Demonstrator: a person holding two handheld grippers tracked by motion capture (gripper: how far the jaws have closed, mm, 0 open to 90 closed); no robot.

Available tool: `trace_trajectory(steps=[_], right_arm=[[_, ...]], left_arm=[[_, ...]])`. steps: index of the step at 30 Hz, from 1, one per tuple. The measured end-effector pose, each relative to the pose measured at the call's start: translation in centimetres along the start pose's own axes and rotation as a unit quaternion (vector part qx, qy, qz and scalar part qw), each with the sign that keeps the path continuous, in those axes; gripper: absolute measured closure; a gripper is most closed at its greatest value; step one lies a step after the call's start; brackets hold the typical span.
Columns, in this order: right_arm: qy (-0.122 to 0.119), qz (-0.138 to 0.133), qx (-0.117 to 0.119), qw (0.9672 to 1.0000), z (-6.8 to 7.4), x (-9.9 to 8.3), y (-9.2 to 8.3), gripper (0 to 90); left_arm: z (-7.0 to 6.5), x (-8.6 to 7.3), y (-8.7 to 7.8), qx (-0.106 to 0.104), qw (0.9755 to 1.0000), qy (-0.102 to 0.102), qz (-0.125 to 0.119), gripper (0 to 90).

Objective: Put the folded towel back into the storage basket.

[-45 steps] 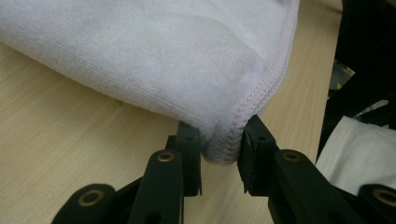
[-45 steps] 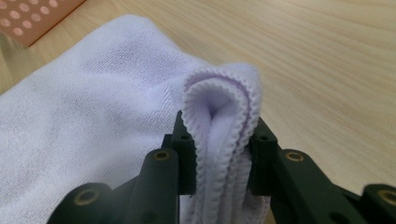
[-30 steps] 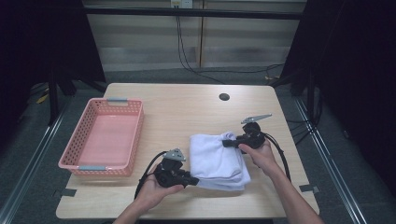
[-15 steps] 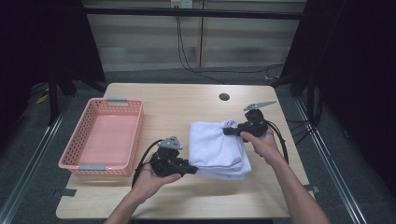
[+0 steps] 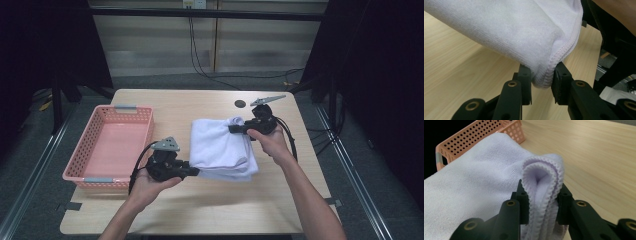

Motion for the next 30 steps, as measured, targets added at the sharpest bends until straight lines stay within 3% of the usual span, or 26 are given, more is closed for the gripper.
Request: trace_trajectory(steps=[18, 30], right_arm=[[-0.023, 0.007, 0.016, 0.9996, 2.8, 4.6, 3.4, 71.3], [-0.026, 0.007, 0.031, 0.9992, 4.6, 7.1, 5.8, 71.3]], left_arm=[[2.7, 0.0, -4.7, 0.041, 0.9987, -0.011, -0.028, 72.7], [4.4, -0.3, -7.7, 0.074, 0.996, -0.022, -0.046, 72.6]])
Point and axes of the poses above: each handheld gripper's, and its own axes: y roughly forward along the jaws, x roughly out of its top, z roughly to its left, the point moved 9 cm from there along y, roughly forward along the jaws, and after that the axes turned 6 degrees about y, right-handed, at the moved point
